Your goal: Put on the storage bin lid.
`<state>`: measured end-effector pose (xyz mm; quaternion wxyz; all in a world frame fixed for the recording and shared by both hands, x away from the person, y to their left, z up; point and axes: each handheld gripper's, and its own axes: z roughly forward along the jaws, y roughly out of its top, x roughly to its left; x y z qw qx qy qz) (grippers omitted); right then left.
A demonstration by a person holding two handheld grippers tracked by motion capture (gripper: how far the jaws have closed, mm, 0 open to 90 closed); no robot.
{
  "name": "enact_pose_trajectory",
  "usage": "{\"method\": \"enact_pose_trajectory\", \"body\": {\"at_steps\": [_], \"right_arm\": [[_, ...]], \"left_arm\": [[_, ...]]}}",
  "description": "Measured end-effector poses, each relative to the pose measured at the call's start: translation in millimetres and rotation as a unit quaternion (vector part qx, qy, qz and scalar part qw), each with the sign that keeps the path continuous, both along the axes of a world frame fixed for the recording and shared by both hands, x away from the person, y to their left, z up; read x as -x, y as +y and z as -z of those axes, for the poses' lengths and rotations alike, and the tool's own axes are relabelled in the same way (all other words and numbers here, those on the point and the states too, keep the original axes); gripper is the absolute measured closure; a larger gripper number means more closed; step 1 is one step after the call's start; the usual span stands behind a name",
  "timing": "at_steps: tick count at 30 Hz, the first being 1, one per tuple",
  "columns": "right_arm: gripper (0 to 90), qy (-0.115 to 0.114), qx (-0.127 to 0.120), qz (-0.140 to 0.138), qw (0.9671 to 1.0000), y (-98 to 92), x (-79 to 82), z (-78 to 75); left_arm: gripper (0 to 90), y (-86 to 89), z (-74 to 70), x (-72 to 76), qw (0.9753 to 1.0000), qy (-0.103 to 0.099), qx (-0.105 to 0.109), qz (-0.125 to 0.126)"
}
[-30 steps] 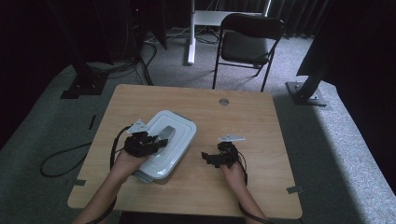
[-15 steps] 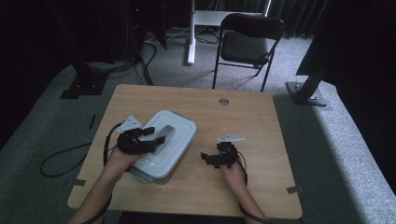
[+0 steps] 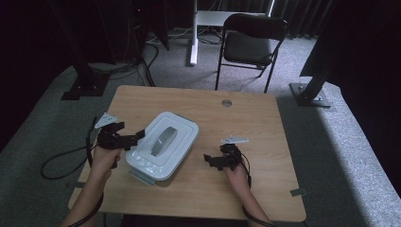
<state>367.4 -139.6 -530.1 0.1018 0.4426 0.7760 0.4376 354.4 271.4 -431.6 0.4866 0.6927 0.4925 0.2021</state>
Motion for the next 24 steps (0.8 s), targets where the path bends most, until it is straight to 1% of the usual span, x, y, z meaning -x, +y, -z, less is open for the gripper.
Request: {"method": "enact_pose_trajectory", "body": {"at_steps": [1, 3, 5, 6, 8, 9, 10, 11, 13, 14, 15, 16, 17, 19, 21, 23, 24], "right_arm": [[11.2, -0.001, -0.001, 0.0, 1.0, 0.1, 0.2, -0.2], [11.2, 0.0, 0.0, -0.002, 1.0, 0.8, 0.2, -0.6], [11.2, -0.001, -0.001, -0.003, 1.0, 1.3, 0.2, -0.7], [11.2, -0.001, -0.001, -0.005, 1.0, 1.6, 0.0, -0.7], [11.2, -0.001, 0.001, -0.007, 1.0, 2.1, 0.2, -0.6], [11.2, 0.0, 0.001, -0.007, 1.0, 2.2, 0.3, -0.6], [11.2, 0.0, 0.001, -0.008, 1.0, 2.2, 0.5, -0.6], [11.2, 0.0, 0.001, -0.008, 1.0, 2.2, 0.7, -0.6], [11.1, 0.001, 0.0, -0.009, 1.0, 2.1, 0.8, -0.5], [11.2, 0.001, 0.0, -0.009, 1.0, 2.1, 0.8, -0.4], [11.2, 0.001, 0.0, -0.009, 1.0, 2.1, 0.8, -0.4], [11.2, 0.001, 0.0, -0.009, 1.0, 2.0, 0.8, -0.3], [11.2, 0.002, -0.002, -0.01, 0.9999, 2.1, 1.1, -0.1], [11.2, 0.001, -0.001, -0.01, 1.0, 2.2, 0.8, -0.2], [11.2, 0.001, -0.002, -0.009, 1.0, 2.4, 0.7, -0.4], [11.2, 0.002, -0.002, -0.011, 0.9999, 3.5, 0.7, -0.3], [11.2, 0.003, -0.002, -0.011, 0.9999, 3.8, 0.6, -0.2]], "left_arm": [[0.4, 3.7, 3.4, -1.2, 1.0, -0.002, 0.0, -0.006], [0.5, 7.8, 7.9, -3.0, 0.9998, -0.003, -0.015, -0.015], [0.5, 13.1, 13.4, -5.5, 0.9997, -0.004, -0.013, -0.02], [0.5, 15.6, 16.4, -6.9, 0.9996, -0.001, -0.016, -0.024], [0.5, 19.9, 22.7, -8.6, 0.999, -0.009, -0.024, -0.038], [0.5, 22.1, 26.1, -9.9, 0.9984, -0.008, -0.03, -0.047], [0.5, 25.1, 29.7, -11.0, 0.9983, -0.008, -0.027, -0.051], [0.5, 27.7, 33.5, -12.2, 0.9981, -0.005, -0.024, -0.056], [0.5, 32.3, 41.4, -14.9, 0.9981, 0.005, -0.022, -0.058], [0.5, 33.6, 45.3, -16.1, 0.9979, 0.008, -0.023, -0.059], [0.5, 33.6, 45.3, -16.1, 0.9979, 0.008, -0.023, -0.059], [0.5, 36.7, 53.2, -18.9, 0.9979, 0.014, -0.018, -0.06], [0.5, 37.8, 56.8, -20.2, 0.9979, 0.02, -0.014, -0.061], [0.5, 38.7, 63.6, -22.4, 0.9973, 0.025, -0.021, -0.066], [0.5, 38.4, 68.9, -25.0, 0.9966, 0.031, -0.034, -0.068], [0.5, 38.1, 75.1, -28.0, 0.9963, 0.038, -0.038, -0.067], [0.5, 37.0, 78.0, -29.0, 0.996, 0.039, -0.043, -0.068]]}}
